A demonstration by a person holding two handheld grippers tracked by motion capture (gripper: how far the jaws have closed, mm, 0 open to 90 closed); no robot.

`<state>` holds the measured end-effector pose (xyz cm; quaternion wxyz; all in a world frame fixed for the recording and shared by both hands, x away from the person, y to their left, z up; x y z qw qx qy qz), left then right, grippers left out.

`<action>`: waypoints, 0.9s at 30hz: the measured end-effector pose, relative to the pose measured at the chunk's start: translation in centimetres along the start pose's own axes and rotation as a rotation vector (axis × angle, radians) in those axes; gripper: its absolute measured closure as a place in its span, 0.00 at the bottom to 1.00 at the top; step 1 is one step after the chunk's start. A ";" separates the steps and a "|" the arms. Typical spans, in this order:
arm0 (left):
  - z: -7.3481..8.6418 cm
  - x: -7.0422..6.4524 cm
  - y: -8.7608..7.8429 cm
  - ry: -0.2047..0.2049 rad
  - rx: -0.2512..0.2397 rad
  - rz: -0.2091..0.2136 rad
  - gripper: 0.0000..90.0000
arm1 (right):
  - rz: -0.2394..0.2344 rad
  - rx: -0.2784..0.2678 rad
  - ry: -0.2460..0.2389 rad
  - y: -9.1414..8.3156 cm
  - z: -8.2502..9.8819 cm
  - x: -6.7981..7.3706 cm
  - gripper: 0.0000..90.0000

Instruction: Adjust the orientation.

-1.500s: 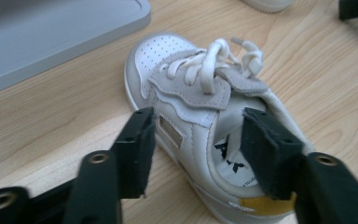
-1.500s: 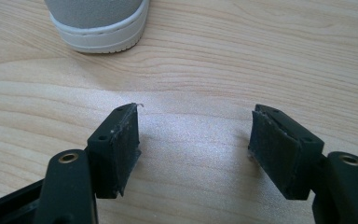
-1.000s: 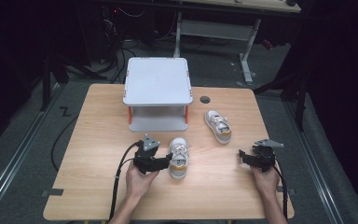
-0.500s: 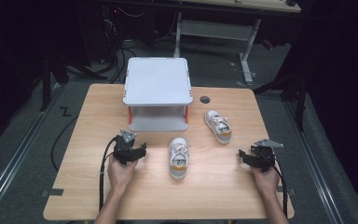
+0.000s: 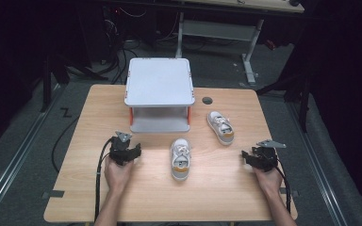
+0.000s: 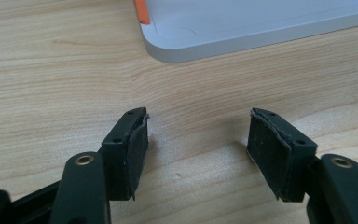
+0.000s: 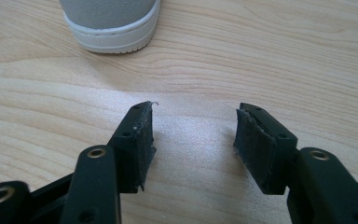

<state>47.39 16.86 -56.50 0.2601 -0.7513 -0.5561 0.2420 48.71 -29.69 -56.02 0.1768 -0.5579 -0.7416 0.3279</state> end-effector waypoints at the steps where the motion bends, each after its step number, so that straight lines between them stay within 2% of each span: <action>1: 0.0 0.0 0.0 -0.002 0.000 0.001 0.42 | 0.001 0.003 -0.001 0.0 0.0 0.0 0.56; 4: 0.0 0.0 0.0 -0.004 0.000 0.008 0.41 | 0.001 0.015 -0.001 -0.1 -0.1 0.0 0.59; 7: 0.0 0.0 0.0 -0.017 -0.009 0.020 0.40 | -0.033 0.010 0.011 -0.4 -0.4 0.4 0.63; 10: 0.0 0.1 -0.1 -0.032 -0.012 0.034 0.39 | -0.058 -0.006 -0.001 -1.0 -1.1 0.9 0.64; 11: -0.1 0.1 0.0 -0.040 -0.017 0.042 0.39 | -0.075 -0.022 -0.026 -1.7 -2.0 1.4 0.67; 12: -0.1 0.2 0.0 -0.041 -0.017 0.041 0.39 | -0.075 -0.022 -0.026 -1.7 -2.0 1.4 0.67; 13: -0.1 0.1 0.0 -0.038 -0.015 0.038 0.39 | -0.098 -0.041 -0.040 -2.3 -3.2 2.0 0.68; 14: -0.1 0.1 0.0 -0.030 -0.011 0.033 0.39 | -0.098 -0.041 -0.040 -2.3 -3.2 2.0 0.68; 15: -0.1 0.0 0.1 -0.023 -0.011 0.029 0.38 | -0.115 -0.068 -0.051 -2.8 -4.6 2.7 0.68; 16: -0.1 0.0 0.1 -0.023 -0.011 0.029 0.38 | -0.115 -0.068 -0.051 -2.8 -4.6 2.7 0.68; 17: -0.1 0.1 0.1 -0.023 -0.009 0.034 0.38 | -0.134 -0.101 -0.067 -3.2 -6.2 3.5 0.68; 20: -0.2 0.2 0.1 -0.035 -0.014 0.041 0.38 | -0.146 -0.099 -0.087 -3.1 -7.1 4.3 0.68; 24: -0.2 0.3 0.1 -0.048 -0.020 0.048 0.38 | -0.154 -0.076 -0.142 -1.9 -8.7 6.1 0.68; 25: -0.2 0.3 0.1 -0.049 -0.017 0.050 0.38 | -0.160 -0.065 -0.141 -1.1 -9.5 6.7 0.67; 26: -0.2 0.3 0.0 -0.050 -0.018 0.051 0.38 | -0.160 -0.065 -0.141 -1.1 -9.5 6.7 0.67; 27: -0.2 0.3 0.1 -0.050 -0.018 0.053 0.37 | -0.157 -0.050 -0.139 -0.4 -10.1 7.0 0.66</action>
Point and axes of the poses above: each handheld gripper's, and its own axes: y roughly forward along the jaws, z roughly out of its underside, x roughly to its left, the point moved 9 cm from there along y, roughly forward along the jaws, and after that the axes turned 7 degrees about z, right-handed, at the moved point
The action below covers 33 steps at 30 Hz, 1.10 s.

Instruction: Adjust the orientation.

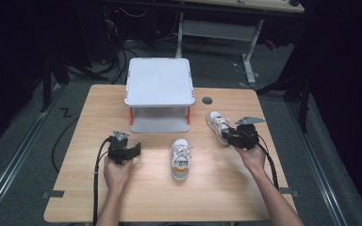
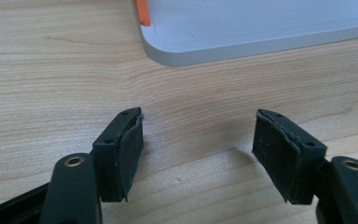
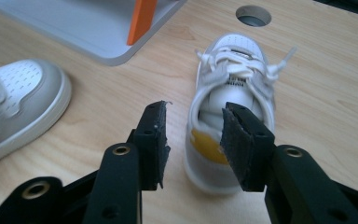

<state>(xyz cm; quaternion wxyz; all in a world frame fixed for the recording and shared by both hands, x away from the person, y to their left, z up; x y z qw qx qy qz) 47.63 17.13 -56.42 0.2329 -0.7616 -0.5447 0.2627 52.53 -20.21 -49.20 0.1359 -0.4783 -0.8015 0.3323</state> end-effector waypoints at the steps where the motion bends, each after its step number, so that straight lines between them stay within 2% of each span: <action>1: 0.0 0.0 0.0 0.000 0.000 0.000 0.37 | 0.000 0.000 0.000 0.0 0.0 0.0 0.66; 2: 0.0 0.0 0.0 -0.001 -0.001 0.001 0.37 | -0.001 0.024 0.004 0.8 -0.5 0.1 0.66; 5: 0.0 0.0 0.0 -0.006 -0.003 0.007 0.37 | 0.004 0.043 0.002 1.5 -0.8 0.2 0.66; 6: 0.0 0.0 0.0 -0.010 -0.006 0.008 0.37 | 0.017 0.083 0.000 2.3 -0.7 0.2 0.66; 10: -0.1 0.1 0.0 -0.012 -0.006 0.011 0.37 | 0.023 0.149 0.001 3.8 -0.2 0.2 0.70; 14: -0.1 0.0 0.1 -0.010 -0.006 0.010 0.36 | 0.027 0.155 -0.001 4.2 -0.1 0.3 0.73; 17: -0.1 0.1 0.1 -0.011 -0.007 0.016 0.36 | 0.033 0.159 -0.001 4.3 0.0 0.1 0.82; 18: -0.1 0.1 0.1 -0.013 -0.005 0.017 0.36 | 0.009 0.154 0.021 4.3 -0.1 0.0 0.85; 25: -0.2 0.1 0.1 -0.024 -0.012 0.018 0.36 | -0.049 0.140 0.048 4.3 0.0 -0.3 0.91; 29: -0.2 0.1 0.1 -0.024 -0.012 0.015 0.36 | -0.053 0.136 0.044 4.3 0.0 -0.2 0.92; 33: -0.2 0.1 0.1 -0.020 -0.010 0.014 0.36 | -0.022 0.117 0.006 4.0 -0.1 0.1 0.94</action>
Point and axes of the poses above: each handheld gripper's, and its own axes: y roughly forward along the jaws, z roughly out of its underside, x roughly to its left, the point moved 9 cm from there along y, roughly forward along the jaws, and after that the axes turned 7 degrees about z, right-handed, at the moved point
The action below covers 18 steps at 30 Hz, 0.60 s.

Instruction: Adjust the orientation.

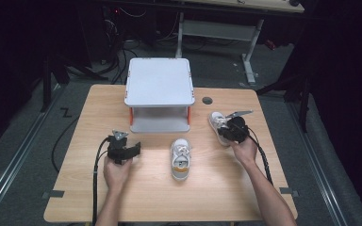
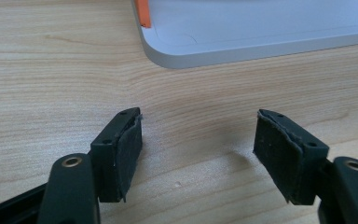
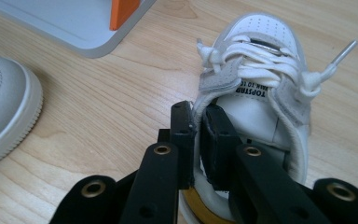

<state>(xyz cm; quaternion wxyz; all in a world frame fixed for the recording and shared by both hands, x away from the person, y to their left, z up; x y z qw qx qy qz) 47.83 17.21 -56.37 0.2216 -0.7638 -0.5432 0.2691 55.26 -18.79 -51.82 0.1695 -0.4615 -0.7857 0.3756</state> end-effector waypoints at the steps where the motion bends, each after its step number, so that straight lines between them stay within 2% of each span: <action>1: 0.0 0.0 0.0 0.008 0.003 -0.005 0.36 | 0.010 -0.002 -0.012 -0.1 0.0 0.1 0.94; 5: 0.0 -0.1 0.1 0.012 0.006 -0.013 0.36 | -0.001 -0.041 -0.011 -1.4 -0.1 0.3 0.94; 10: 0.0 -0.1 0.1 0.012 0.006 -0.012 0.36 | -0.009 -0.057 -0.012 -2.9 0.3 0.5 0.94; 11: 0.0 0.0 0.0 0.010 0.005 -0.008 0.36 | -0.005 -0.065 -0.017 -3.7 0.7 0.6 0.94; 15: 0.0 0.0 0.0 0.006 0.004 -0.006 0.36 | 0.028 -0.056 -0.073 -5.0 1.8 1.2 0.94; 18: 0.0 0.0 0.0 0.007 0.004 -0.006 0.36 | 0.008 -0.052 -0.068 -5.8 2.6 1.4 0.94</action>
Point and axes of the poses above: each handheld gripper's, and its own axes: y roughly forward along the jaws, z roughly out of its underside, x roughly to its left, the point moved 9 cm from there along y, roughly forward along the jaws, and after that the axes turned 7 degrees about z, right-handed, at the moved point
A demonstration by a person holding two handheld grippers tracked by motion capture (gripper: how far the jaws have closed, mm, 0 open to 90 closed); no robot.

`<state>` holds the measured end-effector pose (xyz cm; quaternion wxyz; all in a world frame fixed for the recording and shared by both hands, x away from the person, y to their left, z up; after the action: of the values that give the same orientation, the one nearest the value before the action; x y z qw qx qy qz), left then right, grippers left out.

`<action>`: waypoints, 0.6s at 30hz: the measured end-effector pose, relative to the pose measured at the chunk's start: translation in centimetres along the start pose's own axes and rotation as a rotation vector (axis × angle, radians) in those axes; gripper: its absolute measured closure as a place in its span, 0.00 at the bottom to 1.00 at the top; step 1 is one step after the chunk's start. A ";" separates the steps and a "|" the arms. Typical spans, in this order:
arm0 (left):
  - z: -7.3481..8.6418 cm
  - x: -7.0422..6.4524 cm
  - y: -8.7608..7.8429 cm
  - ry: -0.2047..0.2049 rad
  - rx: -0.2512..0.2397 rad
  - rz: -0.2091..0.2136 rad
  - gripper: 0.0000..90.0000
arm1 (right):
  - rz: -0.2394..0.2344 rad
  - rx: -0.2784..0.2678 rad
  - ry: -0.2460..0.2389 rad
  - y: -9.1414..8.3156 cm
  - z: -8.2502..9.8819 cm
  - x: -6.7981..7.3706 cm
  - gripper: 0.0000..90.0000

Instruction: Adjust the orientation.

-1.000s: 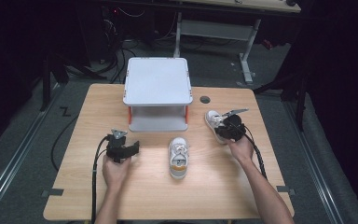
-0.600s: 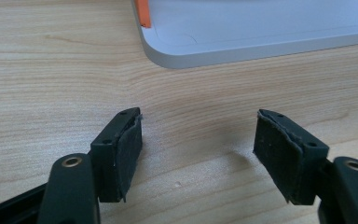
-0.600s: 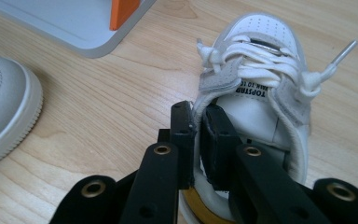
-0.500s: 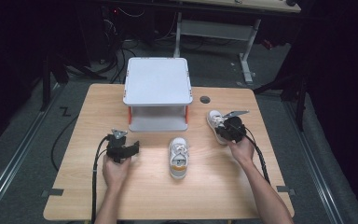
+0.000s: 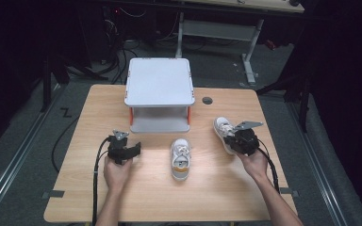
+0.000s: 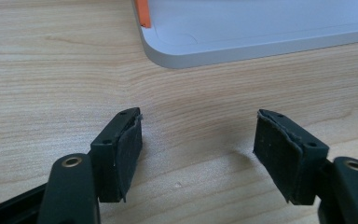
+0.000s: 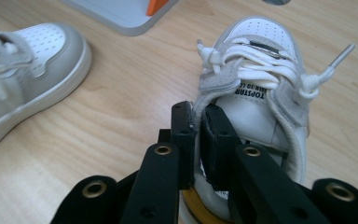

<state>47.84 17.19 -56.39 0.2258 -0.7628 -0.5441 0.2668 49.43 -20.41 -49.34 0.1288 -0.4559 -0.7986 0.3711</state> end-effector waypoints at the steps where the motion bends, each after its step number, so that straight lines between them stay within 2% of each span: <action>1: 0.0 0.0 0.0 0.000 0.000 -0.001 0.36 | -0.003 0.000 0.003 -0.3 0.2 0.1 0.94; 4: 0.0 0.0 0.0 0.001 0.000 -0.001 0.36 | -0.005 -0.006 -0.001 -0.8 0.5 0.4 0.94; 7: 0.0 0.0 0.0 0.000 0.000 -0.001 0.36 | -0.027 -0.022 0.008 -1.6 0.9 0.9 0.94; 9: 0.0 0.0 0.0 -0.001 0.000 -0.001 0.36 | -0.046 -0.020 -0.001 -2.3 1.6 2.0 0.94; 10: 0.0 0.0 0.0 -0.001 0.000 -0.001 0.36 | -0.046 -0.020 -0.001 -2.3 1.6 2.0 0.94; 11: 0.0 0.0 0.0 0.000 0.000 0.001 0.36 | -0.056 -0.016 -0.017 -2.6 2.2 2.8 0.94; 12: 0.0 0.0 0.0 0.000 0.000 0.001 0.36 | -0.056 -0.016 -0.017 -2.6 2.2 2.8 0.94; 15: 0.0 0.0 0.0 -0.002 -0.001 0.002 0.36 | -0.076 -0.005 -0.028 -2.7 3.1 4.3 0.93; 18: 0.0 0.0 0.0 -0.005 -0.002 0.003 0.36 | -0.080 -0.005 -0.030 -2.7 3.3 4.8 0.93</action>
<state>47.84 17.21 -56.38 0.2232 -0.7632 -0.5436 0.2686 43.27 -18.85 -50.28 0.1303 -0.4184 -0.8189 0.3706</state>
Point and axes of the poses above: each handheld gripper's, and its own axes: y roughly forward along the jaws, z roughly out of its underside, x roughly to its left, the point moved 9 cm from there along y, roughly forward along the jaws, and after that the axes turned 7 degrees about z, right-handed, at the moved point
